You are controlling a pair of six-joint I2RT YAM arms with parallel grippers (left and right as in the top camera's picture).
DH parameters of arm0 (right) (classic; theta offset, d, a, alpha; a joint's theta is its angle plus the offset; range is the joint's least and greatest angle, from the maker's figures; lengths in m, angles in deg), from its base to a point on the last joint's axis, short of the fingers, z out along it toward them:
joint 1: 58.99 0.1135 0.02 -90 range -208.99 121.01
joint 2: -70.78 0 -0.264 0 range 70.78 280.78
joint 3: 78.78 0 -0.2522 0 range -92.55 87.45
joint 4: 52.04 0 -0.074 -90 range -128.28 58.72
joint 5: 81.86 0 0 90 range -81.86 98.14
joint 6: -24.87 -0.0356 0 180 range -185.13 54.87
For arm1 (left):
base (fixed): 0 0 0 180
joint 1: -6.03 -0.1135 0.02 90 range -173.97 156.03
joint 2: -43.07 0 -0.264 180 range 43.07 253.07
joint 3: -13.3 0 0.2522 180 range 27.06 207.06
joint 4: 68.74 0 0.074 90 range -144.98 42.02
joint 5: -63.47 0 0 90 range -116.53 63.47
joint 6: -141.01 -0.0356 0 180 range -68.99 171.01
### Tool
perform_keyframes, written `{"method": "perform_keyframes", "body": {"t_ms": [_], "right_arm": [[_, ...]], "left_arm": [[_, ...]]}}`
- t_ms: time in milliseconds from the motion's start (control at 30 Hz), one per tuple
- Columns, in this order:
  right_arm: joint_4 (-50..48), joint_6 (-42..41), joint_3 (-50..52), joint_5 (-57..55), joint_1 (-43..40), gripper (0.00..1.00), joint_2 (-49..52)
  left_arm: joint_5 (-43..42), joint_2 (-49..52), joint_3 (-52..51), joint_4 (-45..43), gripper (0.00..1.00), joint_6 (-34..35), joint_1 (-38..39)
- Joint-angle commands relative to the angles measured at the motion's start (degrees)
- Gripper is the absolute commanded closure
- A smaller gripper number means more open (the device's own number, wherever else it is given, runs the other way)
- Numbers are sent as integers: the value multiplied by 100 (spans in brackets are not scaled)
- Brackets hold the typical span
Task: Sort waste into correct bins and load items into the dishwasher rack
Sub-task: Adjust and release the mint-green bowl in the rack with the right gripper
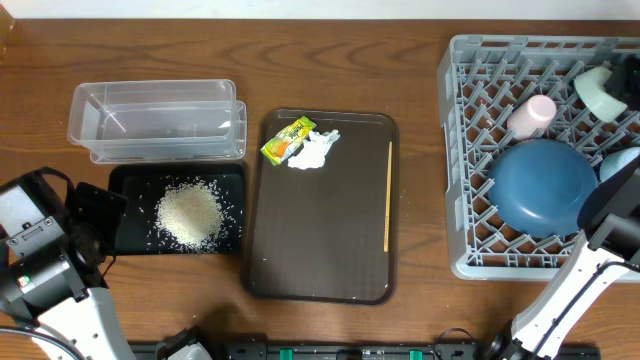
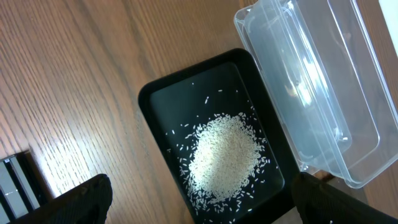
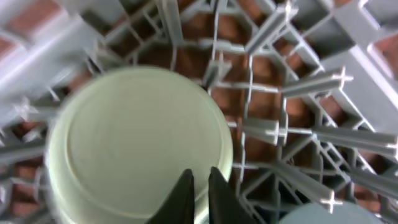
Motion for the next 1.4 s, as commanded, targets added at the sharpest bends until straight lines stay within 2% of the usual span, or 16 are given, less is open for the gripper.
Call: {"method": "perform_keyframes", "body": {"t_ms": [0,167,367,600,733,900,1367], "right_arm": [[188,31,-9,133,13,99,-92],[313,15,-9,376,13,99,-468],[203,-7,-9,898,35,91,-798],[278,-74,0,656,57,93,-654],[278,-284,28,133,55,93,-501],[278,-282,33,138,68,94,-293],[155,26,35,1241,201,94,-42]], "left_arm": [[28,-2,118,15,5,11,-31],[28,-2,118,15,5,11,-31],[26,-2,118,15,5,11,-31],[28,-2,118,15,5,11,-31],[28,-2,118,15,5,11,-31],[28,-2,118,15,5,11,-31],[28,-2,118,15,5,11,-28]]}}
